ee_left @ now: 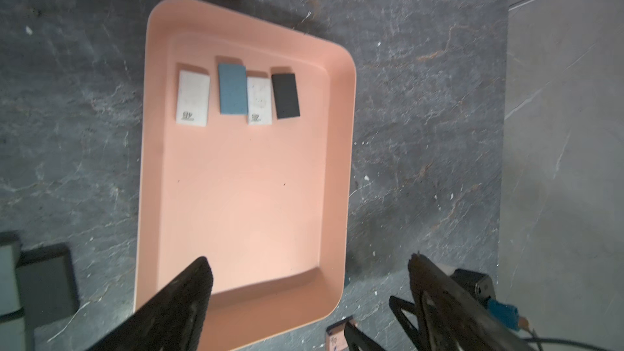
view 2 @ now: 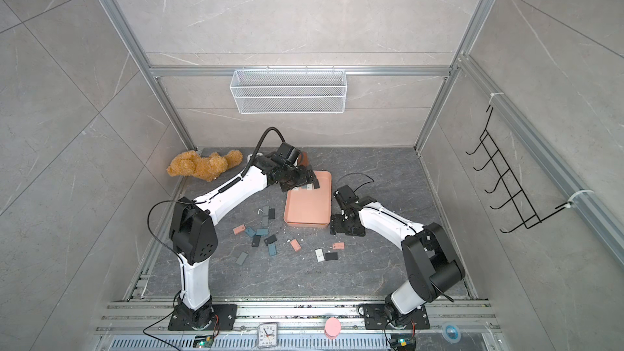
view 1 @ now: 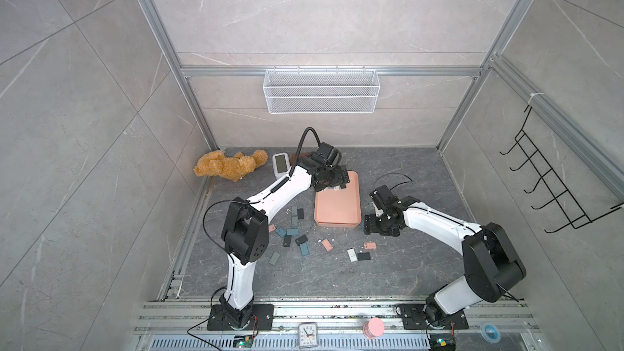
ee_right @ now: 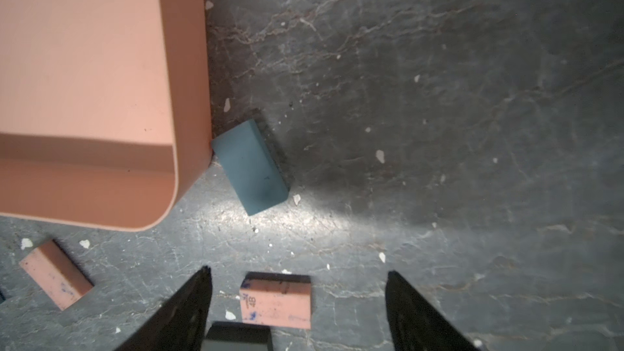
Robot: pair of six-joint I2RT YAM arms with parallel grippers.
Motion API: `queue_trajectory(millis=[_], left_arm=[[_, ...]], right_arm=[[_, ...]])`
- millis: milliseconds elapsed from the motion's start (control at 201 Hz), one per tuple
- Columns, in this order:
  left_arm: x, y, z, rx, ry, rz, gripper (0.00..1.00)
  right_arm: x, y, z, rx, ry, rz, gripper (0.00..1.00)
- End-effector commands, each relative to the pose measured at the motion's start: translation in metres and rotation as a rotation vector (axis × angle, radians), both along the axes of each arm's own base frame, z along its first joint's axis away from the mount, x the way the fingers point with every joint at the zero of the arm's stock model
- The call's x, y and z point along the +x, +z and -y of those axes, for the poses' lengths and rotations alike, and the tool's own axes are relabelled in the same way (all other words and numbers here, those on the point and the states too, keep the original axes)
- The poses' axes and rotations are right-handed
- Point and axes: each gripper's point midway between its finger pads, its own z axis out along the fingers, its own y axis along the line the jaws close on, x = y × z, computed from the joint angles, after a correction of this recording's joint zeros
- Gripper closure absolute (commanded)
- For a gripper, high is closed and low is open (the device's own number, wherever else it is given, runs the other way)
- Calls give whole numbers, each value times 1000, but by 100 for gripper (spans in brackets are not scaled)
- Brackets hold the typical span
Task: Put the eraser in the storage box
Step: Pick up the eraser from the center of the board.
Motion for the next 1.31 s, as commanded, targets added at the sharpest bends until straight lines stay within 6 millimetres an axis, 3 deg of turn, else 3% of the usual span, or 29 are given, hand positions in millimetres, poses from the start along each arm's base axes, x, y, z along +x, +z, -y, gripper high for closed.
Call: queue_trajectory(millis=[0, 199, 523, 777, 1309], left_arm=[[-8, 18, -11, -25, 37, 50, 4], [-28, 9, -22, -17, 64, 33, 1], [-43, 14, -27, -4, 60, 46, 1], [-44, 17, -29, -3, 61, 46, 1], [-44, 17, -25, -3, 45, 39, 1]], right_arm=[[-1, -10, -10, 1, 43, -6, 21], [4, -22, -18, -13, 67, -19, 24], [19, -34, -20, -59, 113, -17, 30], [27, -41, -21, -86, 130, -17, 41], [23, -53, -11, -179, 120, -22, 64]])
